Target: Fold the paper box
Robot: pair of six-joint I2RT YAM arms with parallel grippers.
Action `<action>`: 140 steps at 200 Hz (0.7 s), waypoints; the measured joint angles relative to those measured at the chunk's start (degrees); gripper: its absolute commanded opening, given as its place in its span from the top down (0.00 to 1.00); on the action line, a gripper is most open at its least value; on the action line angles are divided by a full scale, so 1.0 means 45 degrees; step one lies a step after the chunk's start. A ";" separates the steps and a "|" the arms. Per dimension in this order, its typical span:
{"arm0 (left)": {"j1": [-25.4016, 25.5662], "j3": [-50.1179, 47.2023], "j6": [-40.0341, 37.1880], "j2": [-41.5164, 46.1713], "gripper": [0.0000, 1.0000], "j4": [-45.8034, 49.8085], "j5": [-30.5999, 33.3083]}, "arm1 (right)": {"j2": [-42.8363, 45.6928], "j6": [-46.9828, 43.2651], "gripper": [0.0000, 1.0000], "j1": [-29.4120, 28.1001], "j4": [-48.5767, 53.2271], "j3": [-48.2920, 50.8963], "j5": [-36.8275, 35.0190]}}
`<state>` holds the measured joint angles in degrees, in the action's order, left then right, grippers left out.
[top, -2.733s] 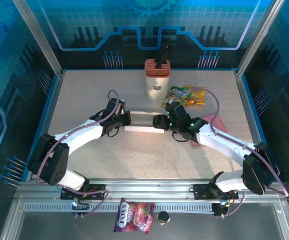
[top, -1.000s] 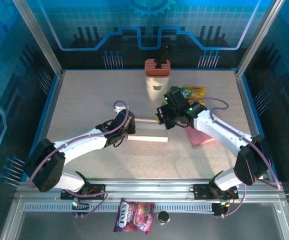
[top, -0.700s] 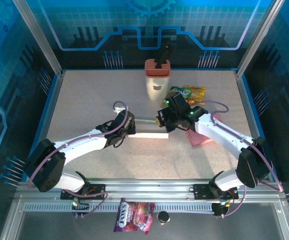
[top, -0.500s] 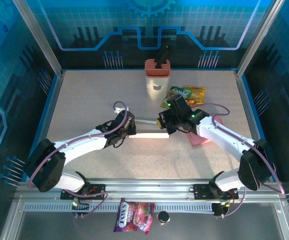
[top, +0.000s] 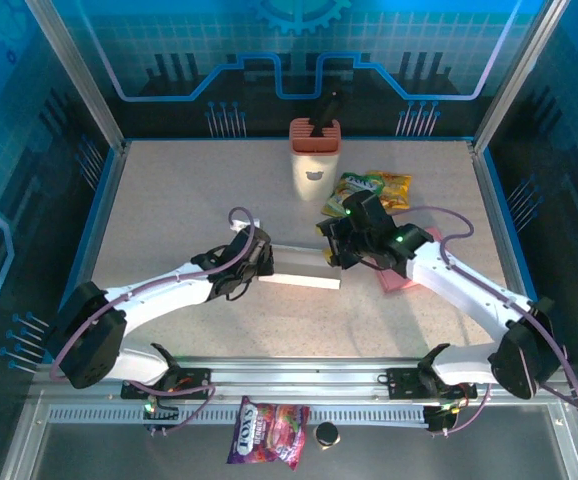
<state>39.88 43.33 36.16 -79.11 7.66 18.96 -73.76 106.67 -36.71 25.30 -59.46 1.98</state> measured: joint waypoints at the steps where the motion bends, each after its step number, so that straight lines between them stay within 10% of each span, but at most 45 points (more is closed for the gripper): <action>1: 0.0010 0.0000 0.0000 0.0000 1.00 0.0000 0.0029 | 0.0019 0.0029 0.44 -0.0015 0.0000 0.0000 -0.0015; 98: 0.0510 0.0000 0.0321 -0.0015 1.00 0.0243 0.0865 | 0.0267 0.1399 0.49 -0.0787 -0.0078 0.0330 -0.0306; 140: 0.0622 0.0000 0.0325 -0.0063 1.00 0.0238 0.1078 | -0.0345 0.1768 0.69 -0.0787 -0.0641 0.0631 -0.0345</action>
<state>42.68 43.33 37.63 -79.40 8.73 23.81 -75.31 114.63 -40.25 22.41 -56.62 0.43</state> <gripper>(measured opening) 0.056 0.375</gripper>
